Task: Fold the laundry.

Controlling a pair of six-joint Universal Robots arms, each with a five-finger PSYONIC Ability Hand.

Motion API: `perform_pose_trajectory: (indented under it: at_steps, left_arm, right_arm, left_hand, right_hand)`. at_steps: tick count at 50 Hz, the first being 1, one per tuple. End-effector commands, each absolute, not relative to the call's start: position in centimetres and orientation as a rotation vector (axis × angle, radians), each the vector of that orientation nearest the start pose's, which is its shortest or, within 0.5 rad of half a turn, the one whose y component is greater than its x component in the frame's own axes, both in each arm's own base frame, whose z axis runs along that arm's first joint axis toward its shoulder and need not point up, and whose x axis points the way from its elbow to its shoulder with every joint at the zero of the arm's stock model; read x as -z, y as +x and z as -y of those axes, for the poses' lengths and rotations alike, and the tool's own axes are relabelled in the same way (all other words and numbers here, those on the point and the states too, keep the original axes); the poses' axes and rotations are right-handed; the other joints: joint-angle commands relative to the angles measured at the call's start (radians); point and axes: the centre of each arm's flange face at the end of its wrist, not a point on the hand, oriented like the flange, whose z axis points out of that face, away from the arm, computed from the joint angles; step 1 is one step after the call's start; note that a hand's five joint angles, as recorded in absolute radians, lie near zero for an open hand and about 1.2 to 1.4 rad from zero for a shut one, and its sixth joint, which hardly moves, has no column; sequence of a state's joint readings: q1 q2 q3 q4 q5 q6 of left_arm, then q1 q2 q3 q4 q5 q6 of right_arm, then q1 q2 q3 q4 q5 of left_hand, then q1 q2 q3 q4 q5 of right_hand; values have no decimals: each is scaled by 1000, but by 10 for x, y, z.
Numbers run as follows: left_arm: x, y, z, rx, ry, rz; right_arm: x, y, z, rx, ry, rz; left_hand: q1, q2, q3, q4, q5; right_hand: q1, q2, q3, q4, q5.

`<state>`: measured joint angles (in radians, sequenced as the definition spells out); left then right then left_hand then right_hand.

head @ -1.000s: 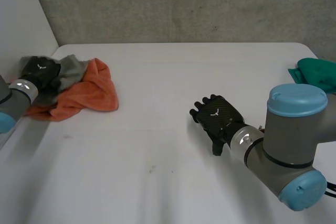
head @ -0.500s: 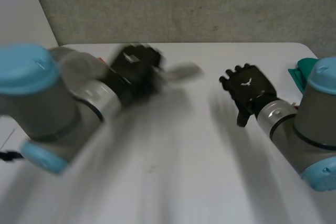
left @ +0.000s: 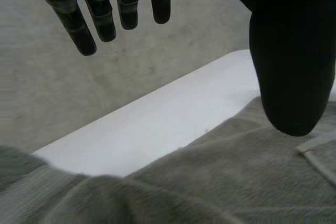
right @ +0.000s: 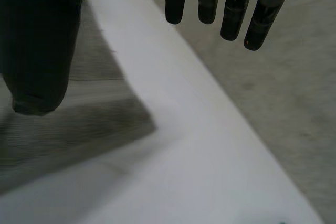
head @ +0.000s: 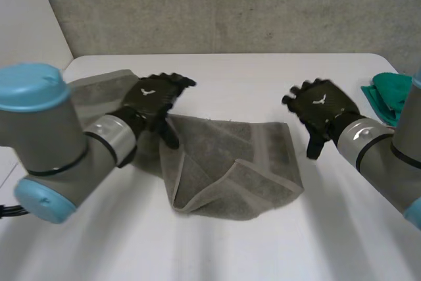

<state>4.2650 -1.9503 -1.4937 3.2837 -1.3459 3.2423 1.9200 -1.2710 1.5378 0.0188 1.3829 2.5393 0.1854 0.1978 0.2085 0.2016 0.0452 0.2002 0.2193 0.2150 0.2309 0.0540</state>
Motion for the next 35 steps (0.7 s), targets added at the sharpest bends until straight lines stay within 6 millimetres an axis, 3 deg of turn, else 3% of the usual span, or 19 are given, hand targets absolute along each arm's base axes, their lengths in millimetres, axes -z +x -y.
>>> perform_pose_trajectory:
  at_steps: [1,4,8,9,17,30,34,35]
  left_arm:
    - [-229,-260,295,2209,1006,-2360]
    - [-230,-258,302,2196,1130,-2241]
    - [-213,-254,325,2119,1323,-2093]
    - [-205,-250,339,2087,1358,-2053]
    - [-171,-244,382,1962,1448,-2010]
    - [-135,-252,397,1958,1536,-2041]
    - [-130,-256,400,1959,1540,-2037]
    - [-129,-256,400,1958,1541,-2039]
  right_arm:
    - [-215,277,222,1514,-1388,-2102]
    - [-204,291,211,1427,-1370,-2081]
    - [-185,305,205,1355,-1374,-2072]
    - [-183,308,204,1352,-1378,-2064]
    - [-149,327,202,1377,-1417,-2033]
    - [-122,335,204,1411,-1438,-2065]
    - [-120,338,205,1433,-1440,-2047]
    - [-121,339,206,1451,-1436,-2037]
  left_hand:
    - [13,1,-10,-3,-21]
    - [13,1,-10,-3,-21]
    - [31,19,8,15,-3]
    - [40,27,17,24,5]
    - [186,174,163,170,152]
    - [365,353,342,349,331]
    - [682,670,659,666,648]
    - [776,763,753,760,741]
  right_hand:
    - [-26,-45,-40,-56,-54]
    - [-26,-45,-40,-56,-54]
    - [51,32,37,21,23]
    - [67,48,52,36,38]
    - [70,51,55,39,41]
    - [252,232,237,221,223]
    - [530,511,515,499,502]
    - [769,750,754,738,741]
